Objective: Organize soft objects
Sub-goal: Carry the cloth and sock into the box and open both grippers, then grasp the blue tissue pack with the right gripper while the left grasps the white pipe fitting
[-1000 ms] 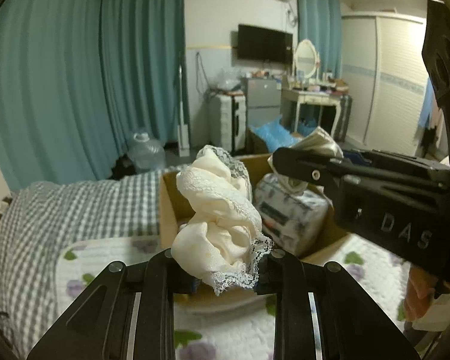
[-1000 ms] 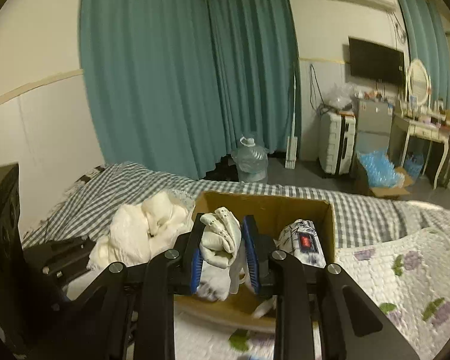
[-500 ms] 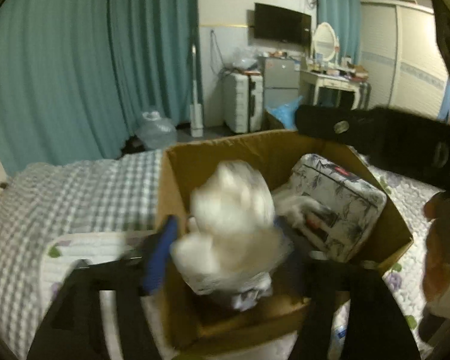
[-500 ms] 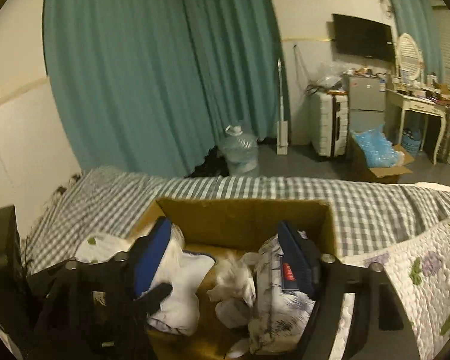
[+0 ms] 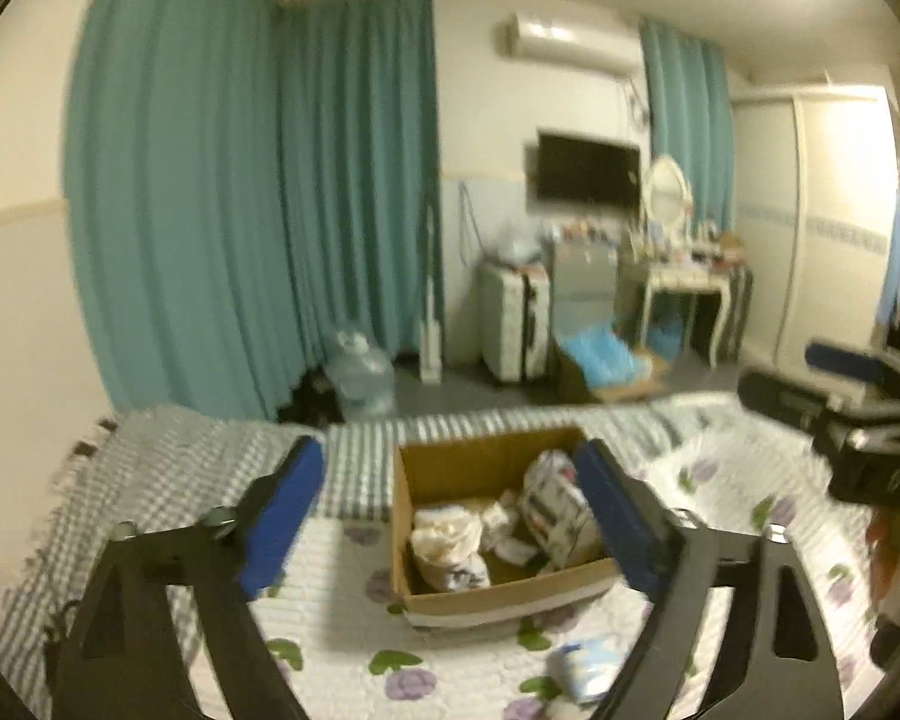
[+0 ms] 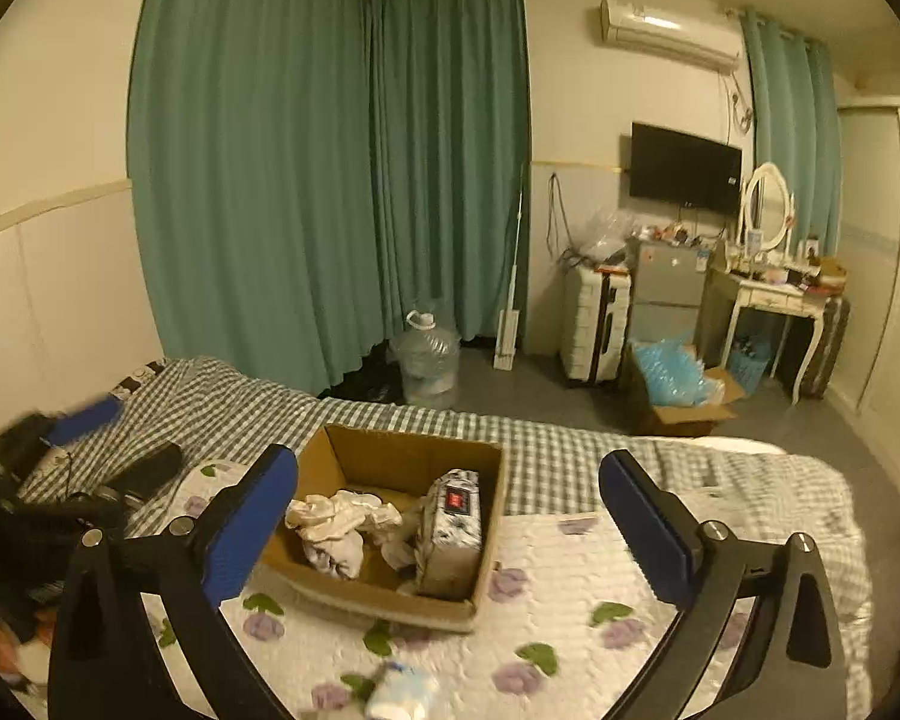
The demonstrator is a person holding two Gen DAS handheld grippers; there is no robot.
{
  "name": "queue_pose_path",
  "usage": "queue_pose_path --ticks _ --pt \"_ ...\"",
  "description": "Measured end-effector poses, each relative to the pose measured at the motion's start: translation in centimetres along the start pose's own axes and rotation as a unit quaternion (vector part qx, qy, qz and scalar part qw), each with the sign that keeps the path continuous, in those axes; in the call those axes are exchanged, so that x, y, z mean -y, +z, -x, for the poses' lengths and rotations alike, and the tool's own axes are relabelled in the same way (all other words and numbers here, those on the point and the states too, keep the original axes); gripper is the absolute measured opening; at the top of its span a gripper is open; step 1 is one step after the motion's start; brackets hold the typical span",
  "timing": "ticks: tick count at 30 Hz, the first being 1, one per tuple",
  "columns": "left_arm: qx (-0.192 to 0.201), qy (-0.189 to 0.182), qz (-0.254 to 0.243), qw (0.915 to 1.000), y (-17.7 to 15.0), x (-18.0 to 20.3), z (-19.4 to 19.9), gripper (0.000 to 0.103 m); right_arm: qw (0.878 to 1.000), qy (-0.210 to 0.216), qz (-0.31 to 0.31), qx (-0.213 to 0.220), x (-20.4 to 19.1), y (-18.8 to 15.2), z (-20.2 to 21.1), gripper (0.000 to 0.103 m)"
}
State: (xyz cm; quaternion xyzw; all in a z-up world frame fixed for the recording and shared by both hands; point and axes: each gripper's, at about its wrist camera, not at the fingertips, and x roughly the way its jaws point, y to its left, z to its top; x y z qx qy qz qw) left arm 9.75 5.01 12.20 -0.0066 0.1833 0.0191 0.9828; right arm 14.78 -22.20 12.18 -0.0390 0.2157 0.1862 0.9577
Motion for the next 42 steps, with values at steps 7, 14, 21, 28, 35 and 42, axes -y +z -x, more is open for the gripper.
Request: queue_pose_path --ticks 7,14,21,28,35,42 --pt "-0.002 0.030 0.020 0.9994 -1.0 1.4 4.4 0.091 1.000 -0.009 0.022 0.005 0.8 -0.9 6.4 0.102" --pt "-0.064 0.043 0.033 0.9964 -8.0 3.4 0.6 0.091 0.999 0.002 0.010 -0.033 1.8 -6.0 4.6 0.102" --pt "-0.143 0.058 0.005 0.9880 -16.1 5.4 -5.9 0.091 0.995 0.018 0.005 -0.096 0.8 -12.2 -2.0 0.102" --pt "-0.219 0.068 0.016 0.9731 -22.1 4.4 -8.8 0.091 0.980 0.031 -0.033 -0.192 -0.1 -18.6 -9.9 0.102" --pt "-0.249 0.041 0.046 0.9666 -23.7 3.7 -9.4 0.091 0.962 0.064 -0.055 -0.259 -1.0 -21.8 -14.0 0.100" --pt "-0.255 0.014 0.067 0.9645 -23.6 3.2 -8.6 0.090 0.949 0.085 -0.058 -0.298 -1.9 -23.3 -15.6 0.056"
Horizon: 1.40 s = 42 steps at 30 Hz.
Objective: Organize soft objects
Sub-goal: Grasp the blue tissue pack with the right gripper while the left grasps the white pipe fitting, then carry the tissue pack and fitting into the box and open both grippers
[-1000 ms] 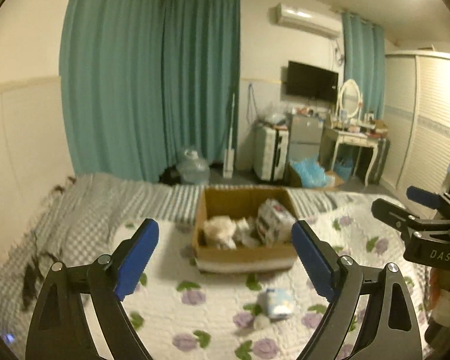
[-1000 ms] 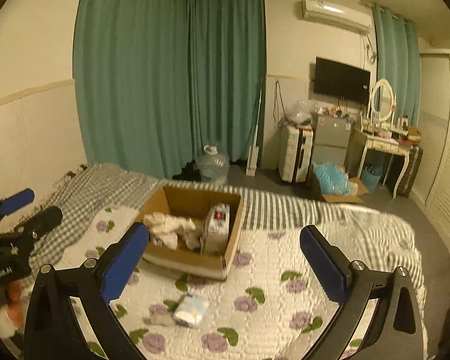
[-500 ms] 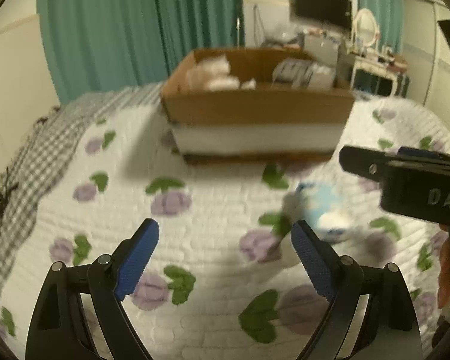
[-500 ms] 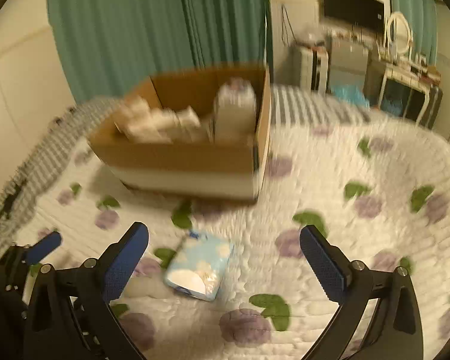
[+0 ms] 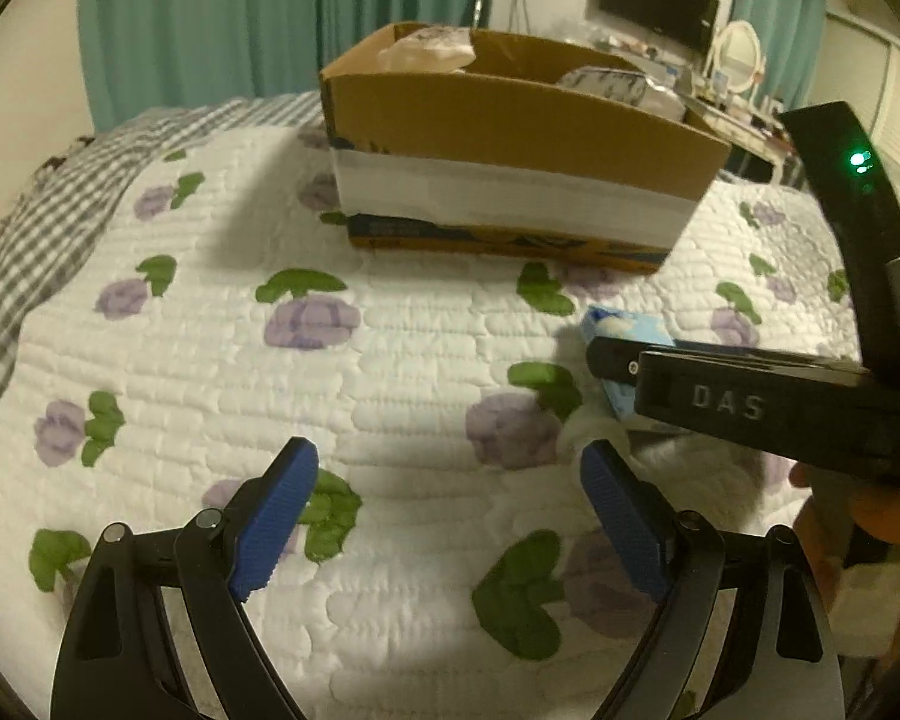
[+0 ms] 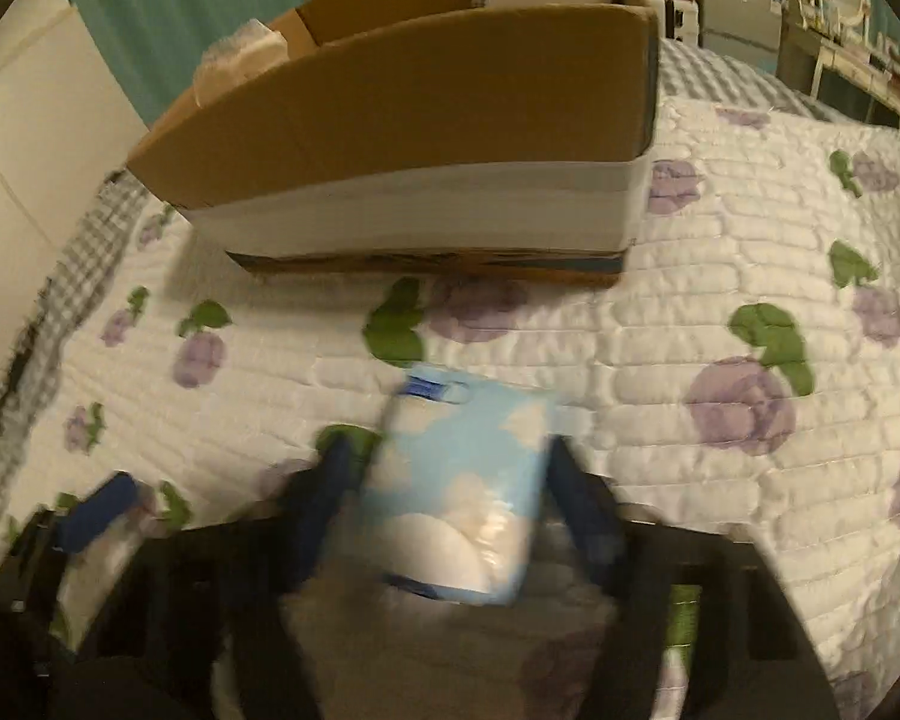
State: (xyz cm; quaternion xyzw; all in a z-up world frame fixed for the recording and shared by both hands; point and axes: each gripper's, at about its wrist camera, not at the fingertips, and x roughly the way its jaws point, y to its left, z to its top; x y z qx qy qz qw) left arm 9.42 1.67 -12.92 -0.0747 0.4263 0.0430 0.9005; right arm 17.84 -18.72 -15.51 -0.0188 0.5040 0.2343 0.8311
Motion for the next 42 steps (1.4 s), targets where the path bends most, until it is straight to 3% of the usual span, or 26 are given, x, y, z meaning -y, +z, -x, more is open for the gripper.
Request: queue_pose_path --ticks 7,13,16,18,20,23,33,42 --pt "0.012 -0.032 -0.039 0.9987 -0.4 2.5 1.7 0.090 0.998 -0.001 -0.017 0.060 1.5 -0.5 3.8 0.055" --pt "0.004 -0.031 -0.063 0.9975 0.4 4.5 -0.3 0.089 0.995 -0.015 -0.046 0.091 4.2 -1.6 6.5 0.055" --pt "-0.010 -0.032 -0.065 0.9973 1.1 5.0 -2.5 0.069 0.994 -0.009 -0.063 0.090 5.3 -2.0 6.7 0.055" --pt "-0.026 -0.029 -0.059 0.9975 1.3 5.0 -3.9 0.067 0.994 -0.005 -0.067 0.089 5.7 -2.1 6.8 0.055" --pt "-0.039 -0.032 -0.055 0.9972 1.2 4.8 -5.0 0.051 0.994 -0.002 -0.066 0.089 5.8 -2.1 6.8 0.055" --pt "-0.046 -0.047 -0.060 0.9961 1.1 4.8 -5.3 0.035 0.994 -0.002 -0.058 0.088 5.5 -2.0 6.7 0.055" --pt "-0.008 -0.056 -0.067 0.9961 0.8 4.0 -2.1 0.028 0.994 -0.022 -0.047 0.096 5.0 -2.6 6.9 0.055" --pt "0.051 -0.060 -0.077 0.9939 2.9 3.0 3.0 0.028 0.991 -0.004 -0.048 0.124 3.8 -2.7 9.8 0.055"
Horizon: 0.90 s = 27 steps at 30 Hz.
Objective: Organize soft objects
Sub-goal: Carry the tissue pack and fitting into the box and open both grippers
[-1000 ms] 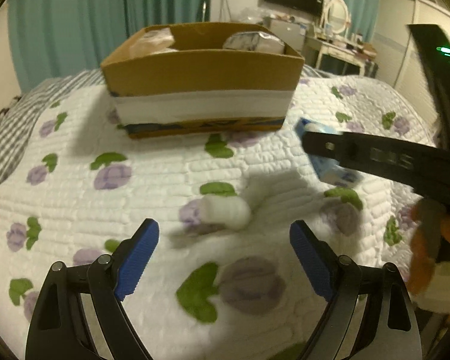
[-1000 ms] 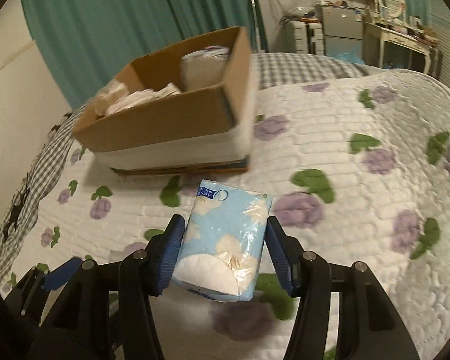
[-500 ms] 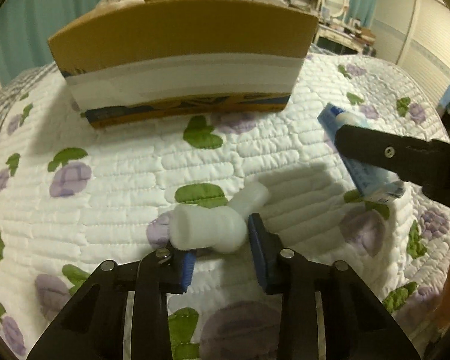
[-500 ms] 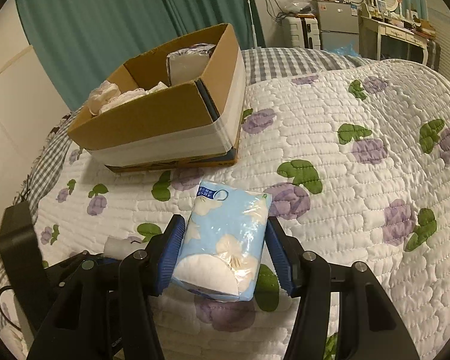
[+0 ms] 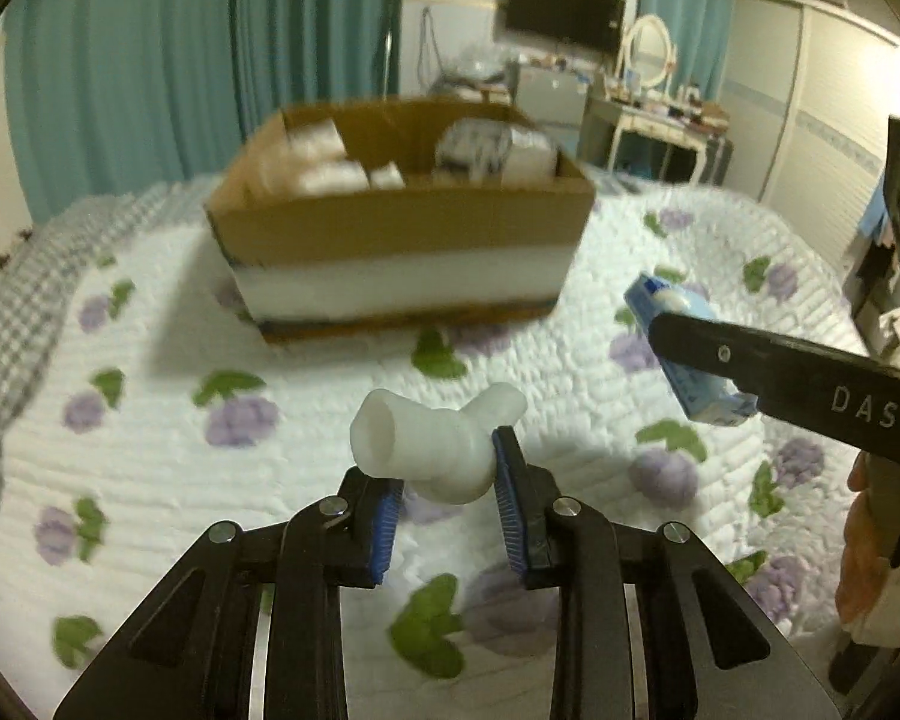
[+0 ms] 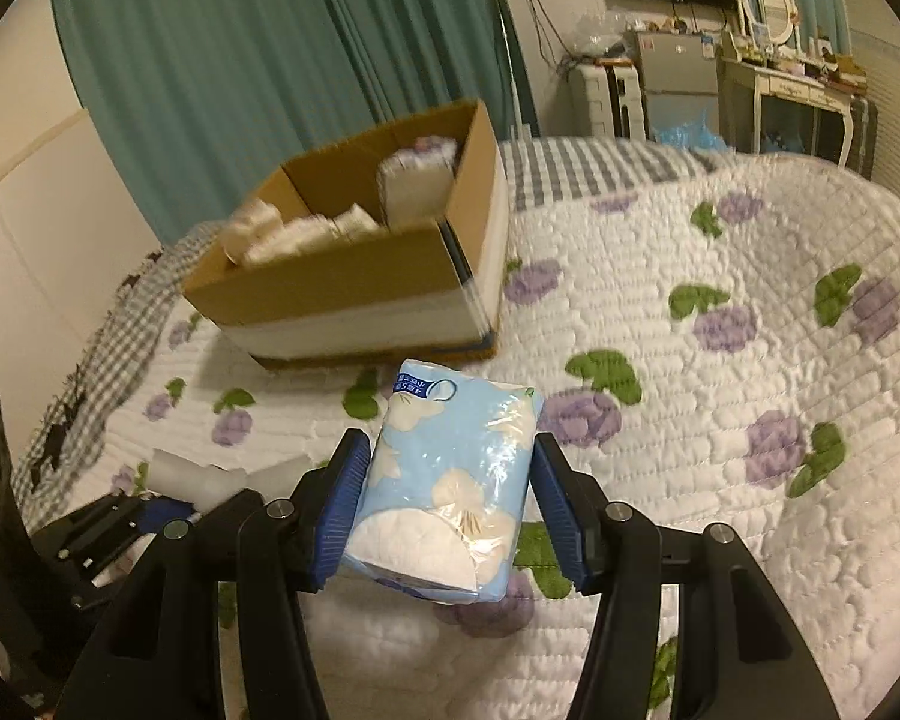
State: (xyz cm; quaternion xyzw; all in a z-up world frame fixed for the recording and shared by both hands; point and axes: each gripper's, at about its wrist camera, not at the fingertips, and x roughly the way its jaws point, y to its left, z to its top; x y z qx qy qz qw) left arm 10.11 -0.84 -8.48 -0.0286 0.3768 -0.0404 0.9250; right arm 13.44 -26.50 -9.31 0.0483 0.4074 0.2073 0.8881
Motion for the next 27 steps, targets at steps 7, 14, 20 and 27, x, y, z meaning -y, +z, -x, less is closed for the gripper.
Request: queue_pose_path --ticks 7,14,20,27 --pt "0.074 -0.012 -0.016 0.9971 3.8 -0.7 4.9 0.028 0.999 -0.007 0.024 0.041 -2.8 2.6 4.1 0.055" --pt "0.120 -0.004 -0.035 0.9921 8.2 -2.9 7.0 0.028 0.994 0.004 0.069 0.087 -6.6 6.8 6.8 0.055" --pt "0.136 0.018 -0.043 0.9896 12.9 -4.2 3.9 0.028 0.990 0.025 0.077 0.119 -8.2 11.4 5.6 0.055" --pt "0.111 0.026 -0.048 0.9923 16.3 -5.3 -3.1 0.028 0.990 0.030 0.073 0.119 -7.8 15.4 0.4 0.055"
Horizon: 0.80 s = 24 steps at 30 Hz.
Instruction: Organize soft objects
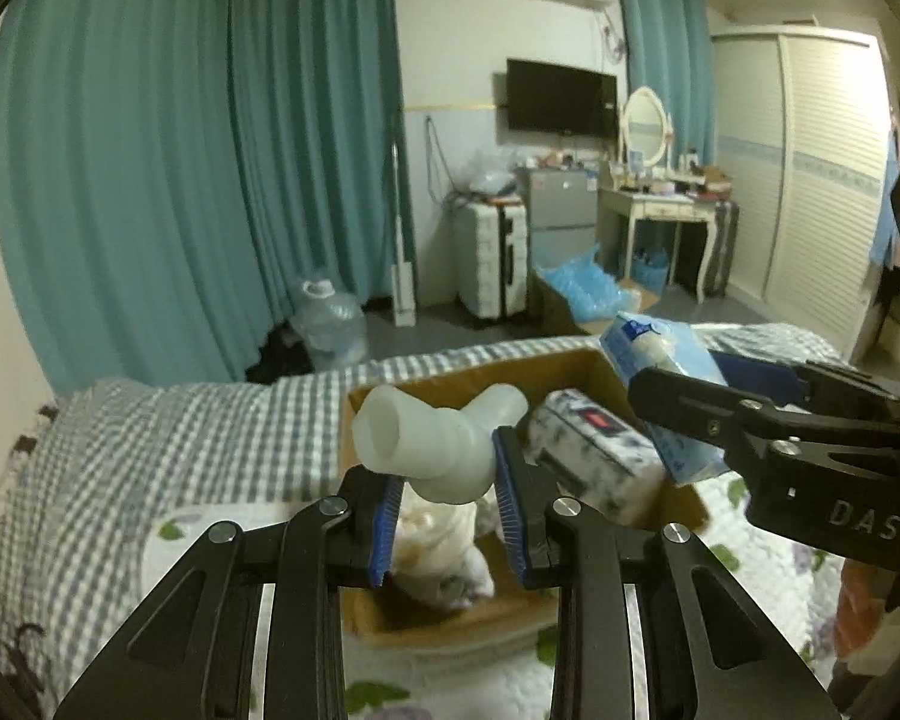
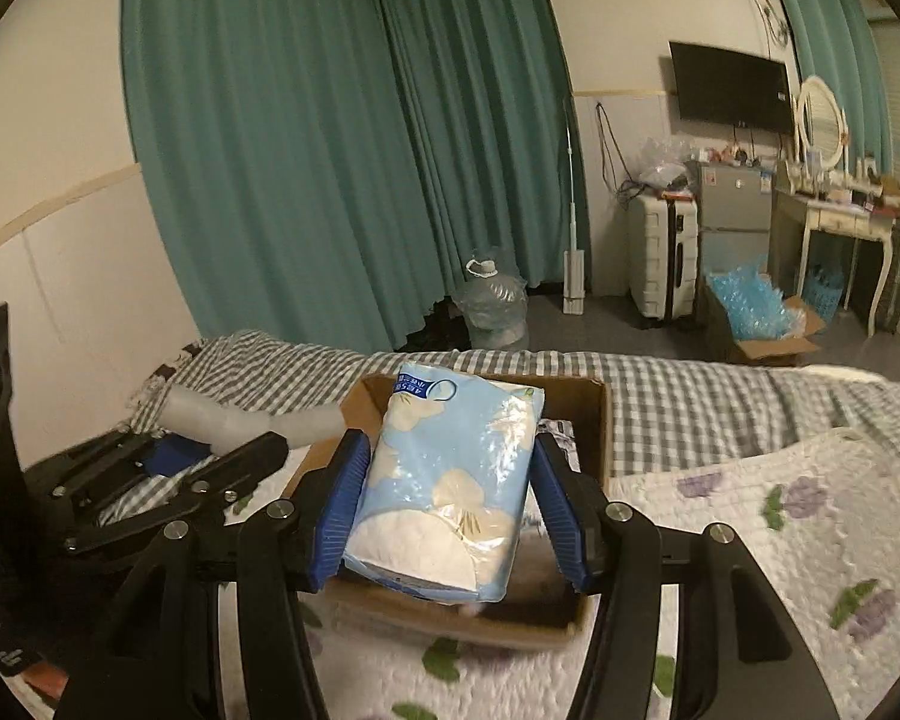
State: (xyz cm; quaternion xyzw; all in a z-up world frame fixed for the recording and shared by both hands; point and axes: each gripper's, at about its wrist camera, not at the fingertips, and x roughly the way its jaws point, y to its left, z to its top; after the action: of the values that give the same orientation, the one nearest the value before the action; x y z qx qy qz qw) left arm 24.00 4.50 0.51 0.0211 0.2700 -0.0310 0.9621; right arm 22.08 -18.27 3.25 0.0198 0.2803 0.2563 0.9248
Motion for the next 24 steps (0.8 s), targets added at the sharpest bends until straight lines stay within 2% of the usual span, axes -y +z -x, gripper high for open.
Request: queue_pose_path --ticks 5,7,9,10,12,13,15,16,17,18,19,24 --pt "-0.017 0.004 0.001 0.9998 0.1 -0.8 -4.7 0.031 1.000 0.005 -0.006 -0.016 1.9 0.1 -4.5 0.055" --pt "-0.022 -0.011 0.010 0.9997 0.3 -1.4 -6.2 0.032 1.000 -0.002 0.000 -0.025 2.4 0.1 -6.1 0.055" --pt "-0.043 -0.014 0.021 0.9988 0.4 -1.9 -7.8 0.032 0.999 -0.007 0.002 -0.032 2.8 0.2 -7.5 0.055" --pt "-0.053 -0.013 0.025 0.9982 0.4 -1.9 -8.3 0.035 0.999 -0.007 0.005 -0.034 3.0 0.3 -8.2 0.055" --pt "-0.061 -0.009 0.035 0.9975 0.3 -2.3 -8.9 0.048 0.999 -0.005 0.003 -0.034 3.4 0.4 -9.2 0.055" --pt "-0.058 -0.006 0.036 0.9976 0.2 -2.4 -8.9 0.059 0.999 -0.005 0.001 -0.033 3.5 0.5 -9.6 0.055" --pt "-0.047 0.004 0.033 0.9984 0.1 -2.4 -8.4 0.063 1.000 -0.004 -0.006 -0.029 3.7 0.7 -10.3 0.057" --pt "-0.045 0.005 0.030 0.9986 0.2 -2.3 -8.3 0.063 1.000 -0.001 -0.010 -0.026 3.8 0.9 -10.6 0.059" --pt "-0.045 0.006 0.028 0.9986 0.1 -2.5 -8.1 0.063 1.000 -0.001 -0.013 -0.020 3.7 1.1 -10.8 0.070" --pt "-0.046 0.007 0.028 0.9985 0.0 -2.5 -7.8 0.063 1.000 -0.002 -0.018 -0.013 3.7 1.2 -11.0 0.087" --pt "-0.046 0.008 0.028 0.9985 -0.1 -2.6 -7.6 0.063 1.000 0.000 -0.020 -0.004 3.6 1.3 -11.0 0.091" --pt "-0.033 0.028 0.018 0.9989 -0.5 -2.8 -4.6 0.063 0.999 -0.010 -0.034 0.018 3.2 1.3 -9.7 0.091"
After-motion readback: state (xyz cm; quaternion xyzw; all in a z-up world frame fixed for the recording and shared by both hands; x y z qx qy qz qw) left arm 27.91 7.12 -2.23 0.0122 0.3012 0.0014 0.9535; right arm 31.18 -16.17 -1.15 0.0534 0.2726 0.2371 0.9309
